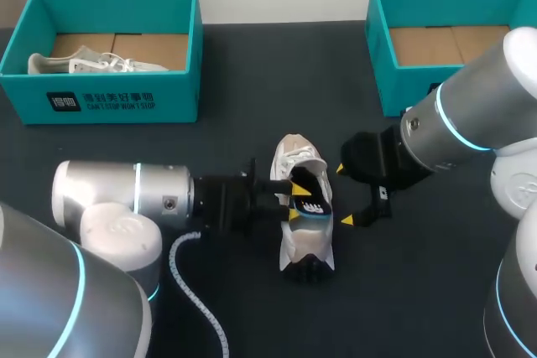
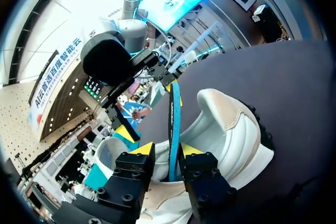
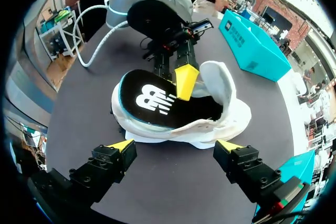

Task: Take the shoe out of the shoebox, open the shoe tongue, remove and reinsert the insole, then place the shoe into the shoebox

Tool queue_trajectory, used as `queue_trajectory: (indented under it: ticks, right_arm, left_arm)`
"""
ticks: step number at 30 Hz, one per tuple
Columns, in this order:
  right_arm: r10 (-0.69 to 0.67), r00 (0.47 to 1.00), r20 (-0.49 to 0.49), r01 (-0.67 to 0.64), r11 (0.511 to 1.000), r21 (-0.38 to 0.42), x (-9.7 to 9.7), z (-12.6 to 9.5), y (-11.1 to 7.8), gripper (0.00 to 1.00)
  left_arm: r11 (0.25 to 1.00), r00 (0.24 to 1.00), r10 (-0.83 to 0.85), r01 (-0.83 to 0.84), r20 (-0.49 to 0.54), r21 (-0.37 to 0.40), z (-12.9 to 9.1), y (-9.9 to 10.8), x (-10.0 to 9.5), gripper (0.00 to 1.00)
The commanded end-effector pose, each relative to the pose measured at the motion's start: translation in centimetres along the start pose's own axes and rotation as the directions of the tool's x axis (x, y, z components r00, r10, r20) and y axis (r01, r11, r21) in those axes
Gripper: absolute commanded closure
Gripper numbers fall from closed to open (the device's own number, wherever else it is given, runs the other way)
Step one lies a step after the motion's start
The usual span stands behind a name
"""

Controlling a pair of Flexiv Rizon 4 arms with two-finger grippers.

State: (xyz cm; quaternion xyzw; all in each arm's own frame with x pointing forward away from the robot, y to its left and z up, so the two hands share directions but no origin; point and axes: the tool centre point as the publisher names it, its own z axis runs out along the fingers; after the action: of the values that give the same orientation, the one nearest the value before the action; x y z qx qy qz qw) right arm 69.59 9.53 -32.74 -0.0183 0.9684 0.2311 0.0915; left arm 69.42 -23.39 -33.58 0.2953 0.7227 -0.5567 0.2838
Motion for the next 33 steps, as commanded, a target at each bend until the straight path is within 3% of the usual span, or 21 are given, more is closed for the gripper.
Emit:
queue_trajectory:
  ticks: [1,9,11,12,23,33]
  right_arm:
    - [0.001,1.000,0.003,-0.001,1.000,-0.001,0.2,0.0,0.0,0.00]
    - [0.001,1.000,0.003,-0.001,1.000,-0.001,0.2,0.0,0.0,0.00]
    - [0.001,1.000,0.003,-0.001,1.000,-0.001,0.2,0.0,0.0,0.00]
    - [0.001,1.000,0.003,-0.001,1.000,-0.001,0.2,0.0,0.0,0.00]
    - [0.001,1.000,0.003,-0.001,1.000,-0.001,0.2,0.0,0.0,0.00]
    - [0.001,1.000,0.003,-0.001,1.000,-0.001,0.2,0.0,0.0,0.00]
  left_arm:
    - [1.000,1.000,0.002,-0.002,0.009,0.003,-0.7,-1.0,0.1,0.63]
    - [0.999,1.000,-0.003,0.003,0.004,0.041,-1.3,-2.8,0.4,0.69]
    - [0.999,1.000,-0.010,0.010,0.000,0.049,-1.1,-3.1,0.6,0.86]
    - [0.998,1.000,-0.020,0.020,-0.003,0.058,-1.0,-3.1,0.7,1.00]
    - [1.000,0.996,0.007,-0.006,-0.089,0.015,-0.6,-1.1,1.5,1.00]
    - [0.999,0.996,0.028,-0.031,-0.081,-0.032,-0.1,0.5,1.9,1.00]
